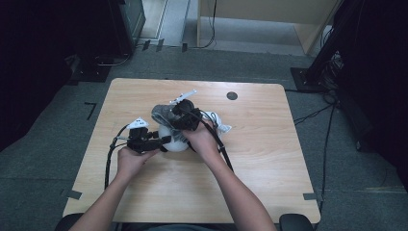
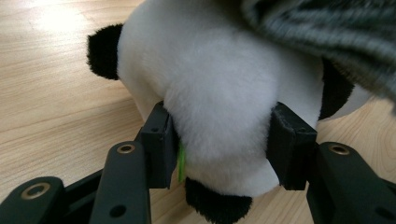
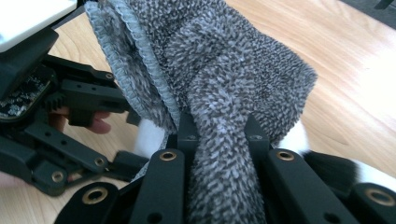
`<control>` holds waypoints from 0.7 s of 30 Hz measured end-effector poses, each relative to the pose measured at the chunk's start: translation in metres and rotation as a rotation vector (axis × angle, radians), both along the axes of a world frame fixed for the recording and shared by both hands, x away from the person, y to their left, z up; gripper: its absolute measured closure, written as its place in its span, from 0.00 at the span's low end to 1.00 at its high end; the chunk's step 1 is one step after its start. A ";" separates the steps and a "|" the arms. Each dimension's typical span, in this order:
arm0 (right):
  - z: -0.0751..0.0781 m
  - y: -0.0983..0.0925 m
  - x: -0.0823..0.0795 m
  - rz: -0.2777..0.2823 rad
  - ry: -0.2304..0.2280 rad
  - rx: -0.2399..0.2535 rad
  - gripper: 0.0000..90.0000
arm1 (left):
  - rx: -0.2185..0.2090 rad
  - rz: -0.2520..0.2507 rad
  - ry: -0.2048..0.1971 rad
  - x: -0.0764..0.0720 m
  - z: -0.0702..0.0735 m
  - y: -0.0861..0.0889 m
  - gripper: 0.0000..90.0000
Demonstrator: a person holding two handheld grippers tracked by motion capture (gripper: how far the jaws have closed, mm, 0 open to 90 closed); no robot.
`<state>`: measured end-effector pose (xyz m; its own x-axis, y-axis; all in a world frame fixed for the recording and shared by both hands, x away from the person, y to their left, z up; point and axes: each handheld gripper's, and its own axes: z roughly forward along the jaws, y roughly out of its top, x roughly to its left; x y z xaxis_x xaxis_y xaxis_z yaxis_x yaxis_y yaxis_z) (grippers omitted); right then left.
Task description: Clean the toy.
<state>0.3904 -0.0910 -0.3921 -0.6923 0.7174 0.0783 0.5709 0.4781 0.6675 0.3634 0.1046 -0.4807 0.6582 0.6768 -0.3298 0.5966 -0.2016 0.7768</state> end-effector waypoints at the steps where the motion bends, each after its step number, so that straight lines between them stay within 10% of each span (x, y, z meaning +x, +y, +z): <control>1: -0.001 0.003 0.000 0.001 -0.002 -0.002 0.84 | 0.001 -0.001 -0.001 0.000 0.000 0.000 0.55; 11: -0.015 0.009 -0.012 0.053 -0.032 -0.031 0.85 | 0.026 0.002 0.006 -0.001 0.000 -0.001 0.55; 21: -0.020 -0.032 -0.028 0.049 -0.042 -0.043 0.85 | 0.015 0.005 0.005 -0.001 0.001 -0.001 0.60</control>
<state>0.3622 -0.1229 -0.4118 -0.7289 0.6844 0.0185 0.5181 0.5337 0.6684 0.3622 0.1035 -0.4795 0.6533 0.6846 -0.3232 0.6016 -0.2102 0.7707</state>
